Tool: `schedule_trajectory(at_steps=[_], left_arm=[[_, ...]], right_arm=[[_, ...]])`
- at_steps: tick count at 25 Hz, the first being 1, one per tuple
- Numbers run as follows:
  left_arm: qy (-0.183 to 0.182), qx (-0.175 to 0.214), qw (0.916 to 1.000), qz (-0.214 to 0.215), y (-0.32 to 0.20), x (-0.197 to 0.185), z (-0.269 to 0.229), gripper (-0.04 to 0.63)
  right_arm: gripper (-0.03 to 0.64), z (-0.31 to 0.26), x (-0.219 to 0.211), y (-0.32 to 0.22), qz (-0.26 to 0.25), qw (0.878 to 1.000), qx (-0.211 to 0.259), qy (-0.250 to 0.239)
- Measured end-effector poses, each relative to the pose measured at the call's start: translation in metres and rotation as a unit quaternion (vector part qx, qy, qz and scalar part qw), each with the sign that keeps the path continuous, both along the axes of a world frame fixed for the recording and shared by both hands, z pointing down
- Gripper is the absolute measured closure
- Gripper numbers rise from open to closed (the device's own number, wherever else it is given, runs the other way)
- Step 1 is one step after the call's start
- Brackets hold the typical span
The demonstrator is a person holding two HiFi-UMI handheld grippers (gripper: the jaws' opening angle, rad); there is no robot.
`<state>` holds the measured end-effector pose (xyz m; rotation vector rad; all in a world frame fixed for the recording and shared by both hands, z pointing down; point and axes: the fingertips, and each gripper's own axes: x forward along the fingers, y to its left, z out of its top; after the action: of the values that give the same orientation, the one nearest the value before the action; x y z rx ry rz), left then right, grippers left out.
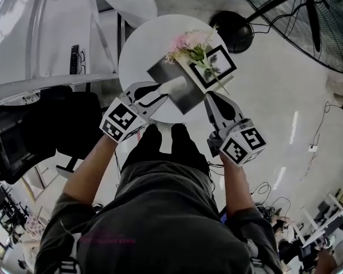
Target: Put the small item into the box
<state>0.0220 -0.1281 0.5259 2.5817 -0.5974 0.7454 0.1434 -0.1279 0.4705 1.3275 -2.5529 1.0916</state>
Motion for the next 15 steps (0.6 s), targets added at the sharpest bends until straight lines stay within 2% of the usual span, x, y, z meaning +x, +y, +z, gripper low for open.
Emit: schedule_trajectory(at_steps=[7, 15], left_arm=[[-0.049, -0.008, 0.9982, 0.034, -0.006, 0.014, 0.051, 0.463], [-0.12, -0.022, 0.9885, 0.09, -0.003, 0.021, 0.104, 0.463]], right_arm=[[0.595, 0.024, 0.011, -0.002, -0.001, 1.0, -0.022, 0.0], [0.595, 0.052, 0.02, 0.003, -0.002, 0.999, -0.05, -0.005]])
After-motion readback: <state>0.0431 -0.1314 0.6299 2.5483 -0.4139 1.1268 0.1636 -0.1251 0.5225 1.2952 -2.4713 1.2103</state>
